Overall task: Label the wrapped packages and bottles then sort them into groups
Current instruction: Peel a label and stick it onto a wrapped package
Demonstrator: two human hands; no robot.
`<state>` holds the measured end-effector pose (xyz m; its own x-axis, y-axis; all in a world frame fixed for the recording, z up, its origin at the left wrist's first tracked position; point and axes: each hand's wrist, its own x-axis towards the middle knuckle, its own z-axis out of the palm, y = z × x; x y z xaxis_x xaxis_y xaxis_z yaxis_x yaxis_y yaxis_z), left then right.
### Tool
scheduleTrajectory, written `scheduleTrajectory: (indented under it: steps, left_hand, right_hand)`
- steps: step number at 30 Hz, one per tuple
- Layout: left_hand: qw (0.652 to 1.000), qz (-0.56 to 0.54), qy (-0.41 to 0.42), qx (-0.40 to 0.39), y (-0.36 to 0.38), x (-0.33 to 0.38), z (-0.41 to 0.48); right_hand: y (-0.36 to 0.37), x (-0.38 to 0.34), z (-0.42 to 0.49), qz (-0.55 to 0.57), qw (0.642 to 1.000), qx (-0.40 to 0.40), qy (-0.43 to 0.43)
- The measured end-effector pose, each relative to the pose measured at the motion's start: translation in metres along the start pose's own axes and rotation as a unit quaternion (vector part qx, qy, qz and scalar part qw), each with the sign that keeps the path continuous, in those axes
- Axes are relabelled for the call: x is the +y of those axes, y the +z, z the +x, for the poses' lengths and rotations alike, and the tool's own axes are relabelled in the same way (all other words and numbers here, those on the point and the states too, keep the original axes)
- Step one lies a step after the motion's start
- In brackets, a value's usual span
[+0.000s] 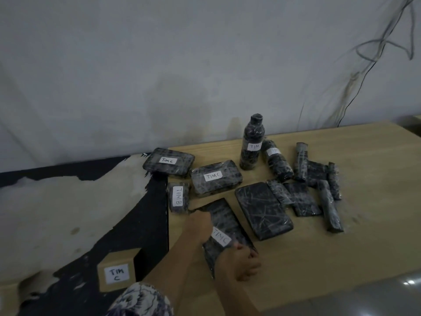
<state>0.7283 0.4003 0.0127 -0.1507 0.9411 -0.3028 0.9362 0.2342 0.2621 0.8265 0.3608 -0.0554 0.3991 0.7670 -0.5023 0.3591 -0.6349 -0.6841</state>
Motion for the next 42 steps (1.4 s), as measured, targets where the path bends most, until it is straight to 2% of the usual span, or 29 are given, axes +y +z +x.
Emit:
scheduleTrajectory:
  steps: [2, 6, 9, 12, 15, 18, 22, 27, 31, 33, 36, 39, 42]
  left_hand:
    - [0.999, 0.042, -0.025, 0.009, 0.002, -0.003, -0.009]
    - [0.997, 0.026, -0.065, 0.022, 0.000, -0.017, -0.016]
    - [0.994, -0.019, -0.105, 0.018, -0.005, -0.034, -0.018]
    - [0.985, -0.104, -0.128, 0.046, -0.004, -0.050, -0.021]
    - [0.968, -0.195, -0.133, 0.087, 0.005, -0.056, -0.025]
    - [0.953, -0.236, -0.143, 0.128, 0.016, -0.056, -0.032]
    - [0.936, -0.276, -0.155, 0.152, 0.028, -0.058, -0.036]
    - [0.935, -0.283, -0.138, 0.164, 0.033, -0.061, -0.034]
    - [0.942, -0.265, -0.118, 0.170, 0.040, -0.065, -0.032]
    - [0.943, -0.260, -0.114, 0.174, 0.043, -0.065, -0.032]
    - [0.933, -0.273, -0.137, 0.190, 0.044, -0.063, -0.033]
    - [0.922, -0.296, -0.166, 0.186, 0.044, -0.063, -0.032]
    - [0.932, -0.267, -0.164, 0.182, 0.048, -0.066, -0.029]
  right_hand:
    - [-0.003, -0.005, -0.006, -0.001, 1.000, -0.013, -0.005]
    - [-0.006, -0.014, -0.004, 0.009, 0.997, 0.054, -0.057]
    - [-0.009, -0.021, 0.006, -0.023, 0.987, 0.018, -0.155]
    - [-0.011, -0.033, 0.013, -0.014, 0.982, -0.032, -0.184]
    - [-0.013, -0.040, 0.013, -0.011, 0.979, -0.051, -0.196]
    - [-0.010, -0.041, 0.009, -0.061, 0.975, -0.028, -0.212]
    - [-0.003, -0.036, 0.002, -0.065, 0.973, -0.006, -0.220]
    - [0.002, -0.030, 0.002, -0.054, 0.970, 0.005, -0.238]
    - [0.004, -0.027, 0.001, 0.026, 0.977, -0.015, -0.209]
    - [0.002, -0.026, 0.000, -0.020, 0.974, -0.008, -0.224]
    - [0.003, -0.023, -0.003, -0.077, 0.968, 0.053, -0.232]
    - [0.003, -0.024, -0.002, -0.067, 0.973, 0.080, -0.204]
    - [0.005, -0.024, 0.000, -0.087, 0.969, 0.090, -0.214]
